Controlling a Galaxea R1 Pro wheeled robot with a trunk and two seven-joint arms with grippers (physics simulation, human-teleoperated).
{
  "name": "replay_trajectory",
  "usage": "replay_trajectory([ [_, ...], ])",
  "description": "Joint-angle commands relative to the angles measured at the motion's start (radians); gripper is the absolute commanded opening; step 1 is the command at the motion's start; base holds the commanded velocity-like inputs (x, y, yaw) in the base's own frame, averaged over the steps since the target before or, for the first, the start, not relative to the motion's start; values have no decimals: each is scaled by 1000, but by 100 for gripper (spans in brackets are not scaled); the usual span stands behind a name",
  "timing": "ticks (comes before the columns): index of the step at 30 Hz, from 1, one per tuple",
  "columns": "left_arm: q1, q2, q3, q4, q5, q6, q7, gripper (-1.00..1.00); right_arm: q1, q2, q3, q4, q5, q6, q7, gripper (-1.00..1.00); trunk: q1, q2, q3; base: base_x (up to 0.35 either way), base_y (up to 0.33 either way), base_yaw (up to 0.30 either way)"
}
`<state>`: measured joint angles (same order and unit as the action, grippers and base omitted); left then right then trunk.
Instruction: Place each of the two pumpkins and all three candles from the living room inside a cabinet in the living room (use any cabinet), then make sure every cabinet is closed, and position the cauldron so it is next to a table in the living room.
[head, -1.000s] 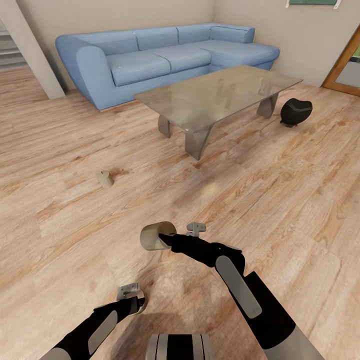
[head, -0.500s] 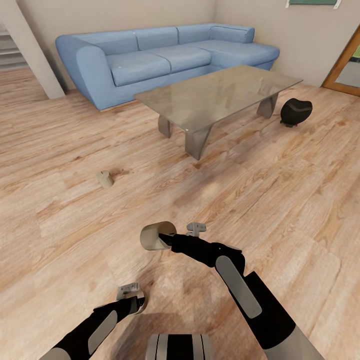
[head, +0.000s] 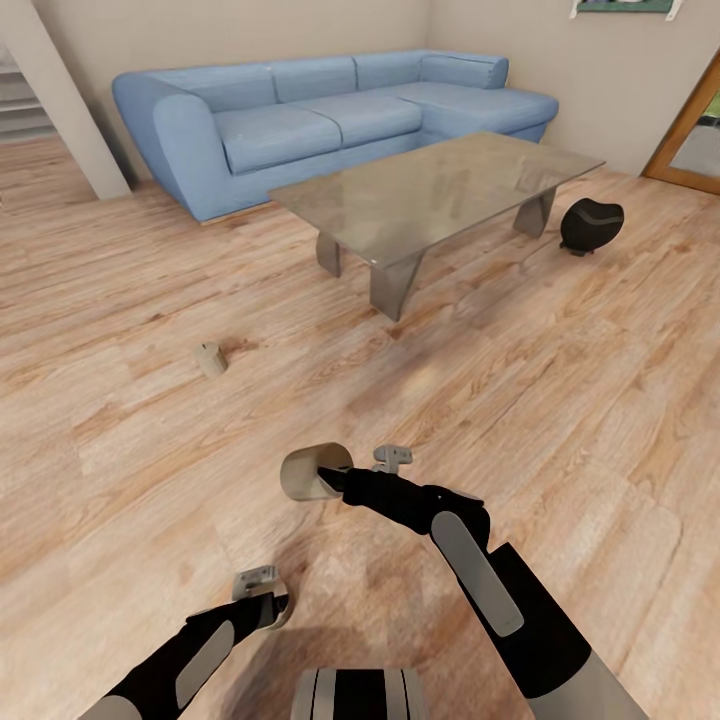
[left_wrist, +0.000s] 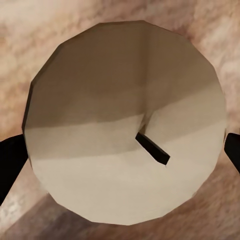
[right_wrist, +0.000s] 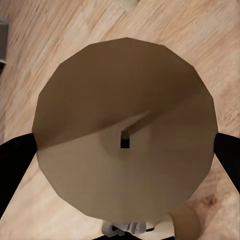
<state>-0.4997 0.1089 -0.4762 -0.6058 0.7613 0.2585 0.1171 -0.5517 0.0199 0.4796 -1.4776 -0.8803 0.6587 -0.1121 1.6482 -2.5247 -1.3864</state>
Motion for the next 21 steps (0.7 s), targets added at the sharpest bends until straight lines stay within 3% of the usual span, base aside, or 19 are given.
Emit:
replay_trajectory([
  [1, 0, 2, -7, -2, 6, 2, 10, -100, -1, 0, 1, -1, -11, 2, -11, -100, -1, 0, 3, 0, 0, 0],
  [13, 0, 2, -7, -2, 6, 2, 10, -100, -1, 0, 1, -1, -11, 2, -11, -100, -1, 0, 11, 0, 0, 0],
  [21, -2, 10, -5, -3, 4, 11, 22, -100, -1, 0, 1, 4, -10, 3, -12, -100, -5, 2, 42, 0, 0, 0],
])
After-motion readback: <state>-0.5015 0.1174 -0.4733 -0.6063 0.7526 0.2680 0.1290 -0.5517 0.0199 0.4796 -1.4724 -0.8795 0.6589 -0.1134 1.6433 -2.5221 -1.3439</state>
